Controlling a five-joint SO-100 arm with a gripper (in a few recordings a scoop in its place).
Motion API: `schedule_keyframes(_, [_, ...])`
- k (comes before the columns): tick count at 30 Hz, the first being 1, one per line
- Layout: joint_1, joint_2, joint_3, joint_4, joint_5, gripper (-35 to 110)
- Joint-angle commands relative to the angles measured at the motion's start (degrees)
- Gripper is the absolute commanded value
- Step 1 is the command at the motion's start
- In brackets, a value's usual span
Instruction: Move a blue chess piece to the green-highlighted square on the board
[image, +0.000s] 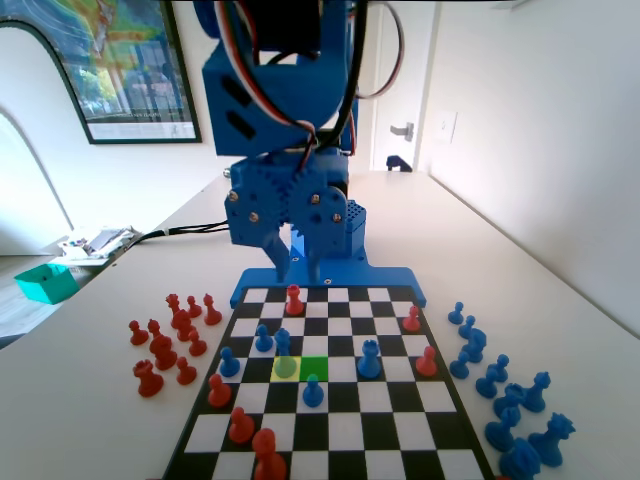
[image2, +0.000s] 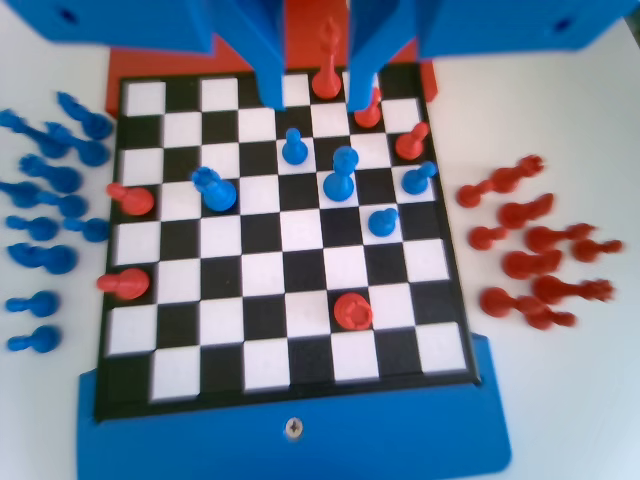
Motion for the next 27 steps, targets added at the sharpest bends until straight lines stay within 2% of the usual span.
schedule_keyframes(1, [1.3, 1.0, 0.3, -2.8, -1.2, 16])
schedule_keyframes(27, [5.9, -8.9, 2.5, -14.2, -6.6, 16])
